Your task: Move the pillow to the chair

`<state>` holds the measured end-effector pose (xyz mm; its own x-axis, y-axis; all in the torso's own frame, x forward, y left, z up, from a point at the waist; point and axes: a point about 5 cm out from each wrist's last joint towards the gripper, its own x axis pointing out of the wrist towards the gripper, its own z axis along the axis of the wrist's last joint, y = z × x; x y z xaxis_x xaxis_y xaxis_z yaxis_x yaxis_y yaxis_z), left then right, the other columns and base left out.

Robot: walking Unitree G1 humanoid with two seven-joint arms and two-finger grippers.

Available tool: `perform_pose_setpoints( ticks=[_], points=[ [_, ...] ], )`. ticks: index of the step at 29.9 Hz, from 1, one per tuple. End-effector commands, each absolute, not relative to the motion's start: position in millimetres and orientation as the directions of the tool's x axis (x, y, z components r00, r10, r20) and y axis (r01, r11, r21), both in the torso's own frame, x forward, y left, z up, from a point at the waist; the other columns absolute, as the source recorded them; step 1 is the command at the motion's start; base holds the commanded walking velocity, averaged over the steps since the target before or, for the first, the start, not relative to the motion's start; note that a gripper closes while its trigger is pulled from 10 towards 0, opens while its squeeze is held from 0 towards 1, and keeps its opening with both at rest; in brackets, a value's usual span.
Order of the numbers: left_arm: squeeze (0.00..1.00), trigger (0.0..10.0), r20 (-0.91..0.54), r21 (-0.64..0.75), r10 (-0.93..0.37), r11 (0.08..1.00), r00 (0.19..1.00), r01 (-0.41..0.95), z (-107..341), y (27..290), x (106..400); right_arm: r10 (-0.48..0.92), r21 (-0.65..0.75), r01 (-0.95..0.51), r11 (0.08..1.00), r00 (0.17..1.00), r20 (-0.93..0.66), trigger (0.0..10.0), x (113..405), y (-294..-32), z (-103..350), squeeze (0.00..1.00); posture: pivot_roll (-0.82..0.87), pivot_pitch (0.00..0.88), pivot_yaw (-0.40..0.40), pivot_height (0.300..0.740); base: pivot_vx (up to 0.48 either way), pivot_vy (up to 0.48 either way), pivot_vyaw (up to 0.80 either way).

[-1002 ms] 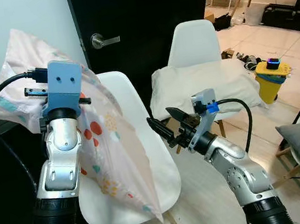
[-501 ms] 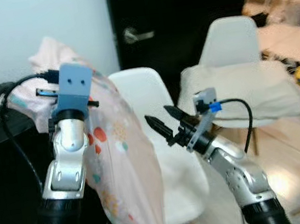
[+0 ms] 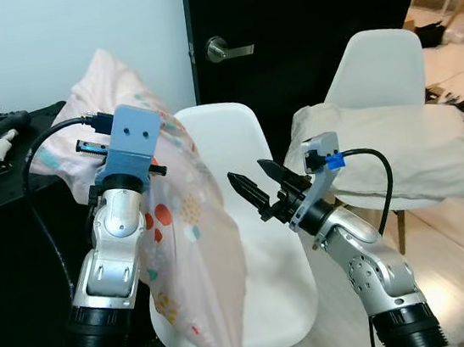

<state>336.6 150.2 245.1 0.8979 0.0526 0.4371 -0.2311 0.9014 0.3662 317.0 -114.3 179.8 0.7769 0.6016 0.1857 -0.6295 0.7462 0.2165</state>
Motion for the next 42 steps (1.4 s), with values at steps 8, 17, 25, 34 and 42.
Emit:
perform_pose_setpoints(
  ticks=[8, 17, 25, 34, 42],
  points=[
    [0.00, 10.0, 0.468, 0.560, -0.016, 0.779, 0.883, -0.282, 253, 151, 344, 0.610, 0.217, -0.610, 0.762, 0.789, 0.078, 10.0, 319, -110, 168, 0.00, 0.03, 0.035, 0.001, 0.725, 0.000, 0.000, 0.00],
    [0.00, 10.0, 0.446, 0.796, -0.033, 0.471, 0.894, -0.380, 253, 172, 354, 0.585, 0.231, -0.571, 0.788, 0.811, 0.010, 10.0, 320, -116, 156, 0.00, 0.03, 0.031, 0.007, 0.690, 0.000, 0.000, 0.00],
    [0.00, 10.0, 0.663, 0.689, 0.078, 0.324, 0.744, -0.648, 302, 204, 342, 0.595, 0.254, -0.587, 0.769, 0.802, 0.055, 10.0, 320, -113, 162, 0.00, 0.03, 0.024, 0.006, 0.670, 0.000, 0.000, 0.00],
    [0.00, 10.0, 0.769, 0.636, -0.128, 0.248, 0.626, -0.731, 321, 159, 336, 0.518, 0.258, -0.508, 0.822, 0.855, 0.033, 10.0, 327, -125, 160, 0.00, 0.03, 0.021, 0.013, 0.640, 0.000, 0.000, 0.00],
    [0.00, 10.0, 0.528, 0.847, -0.265, 0.231, 0.807, -0.479, 228, 118, 354, 0.451, 0.220, -0.426, 0.878, 0.890, -0.075, 10.0, 328, -137, 144, 0.00, 0.01, 0.035, 0.025, 0.620, 0.000, 0.000, 0.00]
  ],
)
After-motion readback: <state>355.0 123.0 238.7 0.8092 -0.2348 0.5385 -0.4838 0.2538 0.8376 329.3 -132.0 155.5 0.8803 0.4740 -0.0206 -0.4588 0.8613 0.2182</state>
